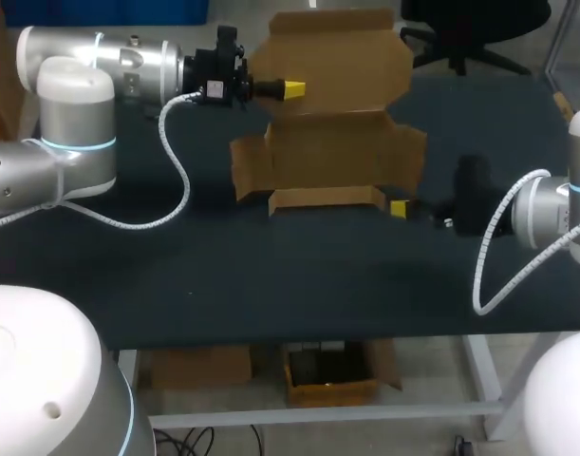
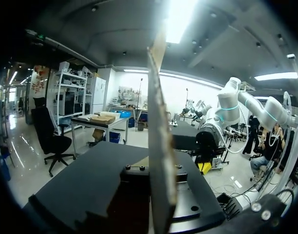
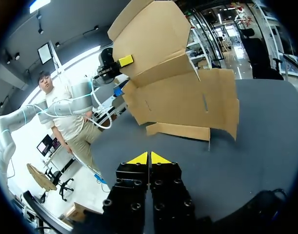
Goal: Assemble the packaging by folding the flat box into shape, placing the metal phone stand inside, and closing the box properly
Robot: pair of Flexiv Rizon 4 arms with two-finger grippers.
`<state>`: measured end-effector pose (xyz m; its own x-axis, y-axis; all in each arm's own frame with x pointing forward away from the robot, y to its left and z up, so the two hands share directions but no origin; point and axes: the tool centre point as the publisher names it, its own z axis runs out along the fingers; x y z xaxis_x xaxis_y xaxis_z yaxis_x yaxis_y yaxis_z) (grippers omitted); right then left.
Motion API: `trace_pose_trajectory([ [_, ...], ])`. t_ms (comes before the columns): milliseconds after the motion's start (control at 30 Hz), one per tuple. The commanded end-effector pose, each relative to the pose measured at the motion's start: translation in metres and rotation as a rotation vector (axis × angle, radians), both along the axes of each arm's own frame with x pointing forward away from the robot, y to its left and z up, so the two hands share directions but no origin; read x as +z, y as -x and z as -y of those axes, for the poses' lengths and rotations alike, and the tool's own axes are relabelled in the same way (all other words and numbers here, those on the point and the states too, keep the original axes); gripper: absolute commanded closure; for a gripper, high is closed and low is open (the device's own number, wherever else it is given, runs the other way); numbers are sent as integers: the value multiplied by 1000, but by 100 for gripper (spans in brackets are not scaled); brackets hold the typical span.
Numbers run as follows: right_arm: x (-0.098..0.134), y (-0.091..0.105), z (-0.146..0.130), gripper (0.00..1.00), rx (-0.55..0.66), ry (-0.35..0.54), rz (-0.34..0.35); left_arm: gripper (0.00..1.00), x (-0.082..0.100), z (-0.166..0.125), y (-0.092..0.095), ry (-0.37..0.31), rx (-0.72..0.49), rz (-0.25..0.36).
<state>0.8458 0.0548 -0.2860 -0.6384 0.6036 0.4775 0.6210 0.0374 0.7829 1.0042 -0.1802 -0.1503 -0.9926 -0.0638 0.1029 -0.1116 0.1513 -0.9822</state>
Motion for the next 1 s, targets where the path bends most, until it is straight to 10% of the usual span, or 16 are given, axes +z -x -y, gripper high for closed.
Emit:
trace_pose_trajectory([
  [33,1,8,5,100,4,-9,11,100,7,-1,14,-11,68,18],
  [500,-1,17,1,100,13,-2,19,100,-2,0,31,-12,23,-17],
  [1000,-3,18,-12,100,11,12,12,100,-25,-3,5,3,-8,-73],
])
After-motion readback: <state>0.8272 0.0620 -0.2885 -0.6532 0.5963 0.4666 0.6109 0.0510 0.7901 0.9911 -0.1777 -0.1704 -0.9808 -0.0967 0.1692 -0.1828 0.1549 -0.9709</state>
